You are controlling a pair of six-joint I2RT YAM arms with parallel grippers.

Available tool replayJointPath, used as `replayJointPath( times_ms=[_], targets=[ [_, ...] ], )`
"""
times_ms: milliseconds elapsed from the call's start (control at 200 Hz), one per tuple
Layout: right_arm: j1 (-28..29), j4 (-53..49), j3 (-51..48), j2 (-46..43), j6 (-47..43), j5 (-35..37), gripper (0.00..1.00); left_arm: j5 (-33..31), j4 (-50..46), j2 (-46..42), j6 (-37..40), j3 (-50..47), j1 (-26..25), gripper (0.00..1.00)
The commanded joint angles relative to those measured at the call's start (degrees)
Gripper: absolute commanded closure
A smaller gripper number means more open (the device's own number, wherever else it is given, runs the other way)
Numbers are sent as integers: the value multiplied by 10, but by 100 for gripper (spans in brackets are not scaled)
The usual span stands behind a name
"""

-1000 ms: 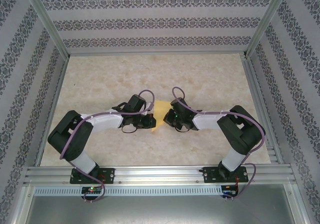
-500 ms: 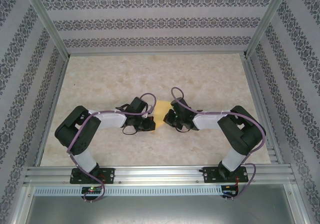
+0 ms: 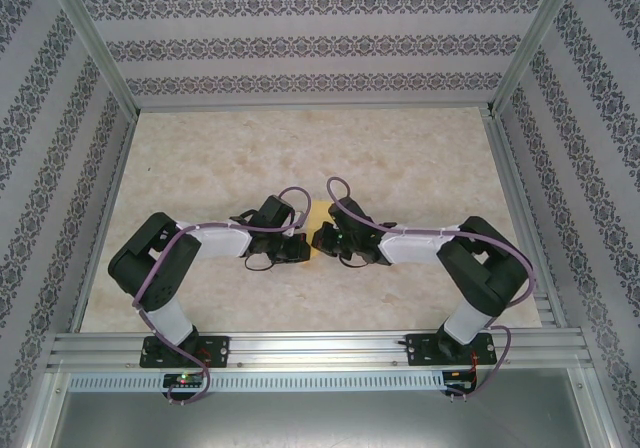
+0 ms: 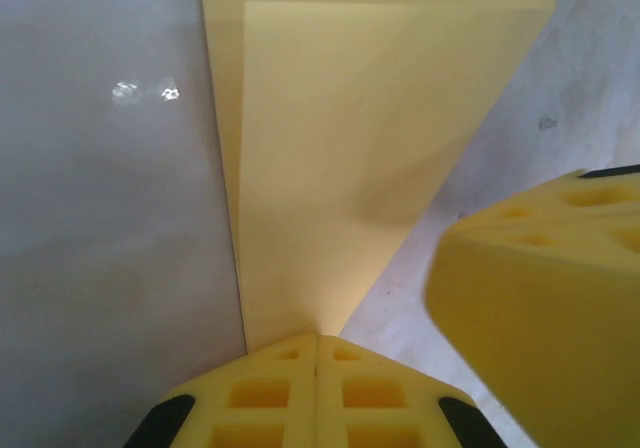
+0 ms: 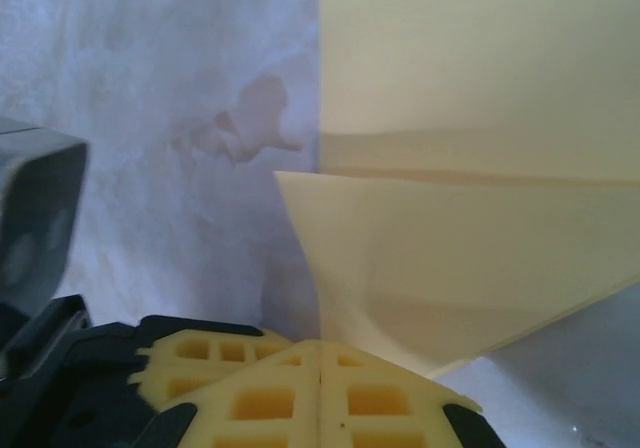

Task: Fold a paper plane with a square sheet of paper (pick it up from the middle)
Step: Third fold the triangle at the center of the table.

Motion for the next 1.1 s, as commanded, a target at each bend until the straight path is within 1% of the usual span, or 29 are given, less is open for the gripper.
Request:
replayJointPath(
  times_ms=[0,195,325,475,664,774,914,1094],
  targets=[
    [3,13,6,16,28,2,100,-31,-11,3,-9,-20,0,100],
    [3,27,6,34,52,-15,100,-30,0,-1,-17,-27,0,100],
    [3,46,-5,37,91,-30,100,-31,6,-5,-23,-34,0,100],
    [5,91,-29,35,160,-45,100,-25,26,-8,-33,-43,1,100],
    [12,99,-38,20,195,-37,100,-26,33,-13,-41,-49,1,100],
    [12,69,-36,18,200,-27,100,-26,37,-16,-46,-53,1,100],
    [11,69,-35,36,204,-27,100,-29,36,-18,-55,-56,0,100],
    [1,32,-23,48,158,-13,100,-33,16,-10,-59,-58,1,100]
  ],
)
